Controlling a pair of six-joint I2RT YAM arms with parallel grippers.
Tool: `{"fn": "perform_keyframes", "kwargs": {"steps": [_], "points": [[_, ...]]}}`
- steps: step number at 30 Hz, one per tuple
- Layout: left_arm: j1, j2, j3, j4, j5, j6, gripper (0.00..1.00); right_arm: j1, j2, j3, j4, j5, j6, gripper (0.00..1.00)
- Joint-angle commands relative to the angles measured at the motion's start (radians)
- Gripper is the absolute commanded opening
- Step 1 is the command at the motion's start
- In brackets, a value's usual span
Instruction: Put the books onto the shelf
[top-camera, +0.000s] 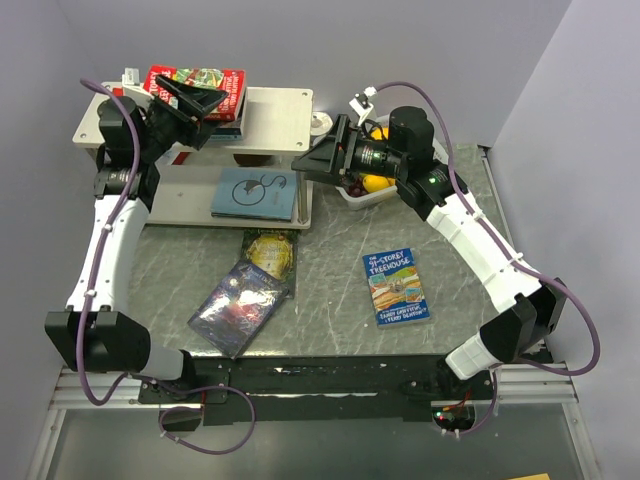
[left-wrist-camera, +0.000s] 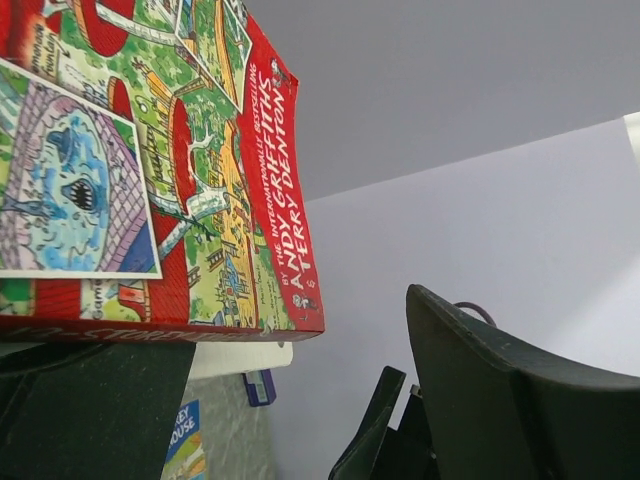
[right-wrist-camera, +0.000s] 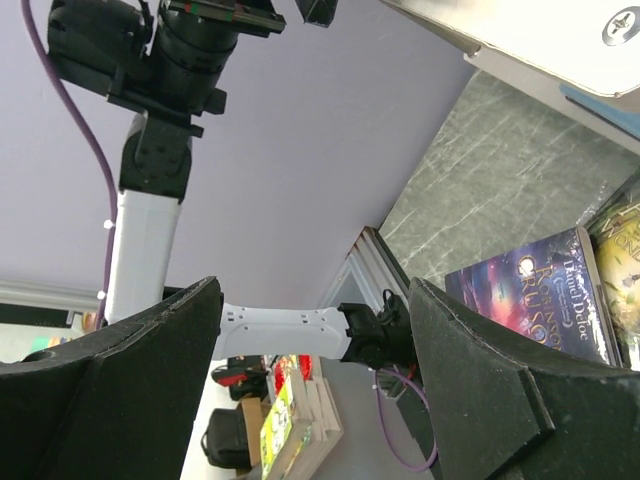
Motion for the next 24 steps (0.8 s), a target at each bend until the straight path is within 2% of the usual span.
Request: {"fn": "perform_keyframes", "kwargs": {"steps": [1,12,17,24], "points": [[-0.002,-0.008,0.047,-0.175,0.042,0.068,0.89,-0.005,-0.009,0.027,0.041,-0.014,0.004,0.82],[0.035,-0.041,0.087,-0.338,0.027,0.146,0.99,-0.005,0.008,0.064,0.024,-0.014,0.004,0.82],[0.037,-0.027,0.150,-0.398,0.020,0.182,0.99,0.003,0.042,0.136,-0.005,-0.015,-0.003,0.82],[0.038,-0.077,0.129,-0.389,0.021,0.182,0.96,0.026,0.084,0.202,-0.045,-0.017,-0.022,0.81]]}}
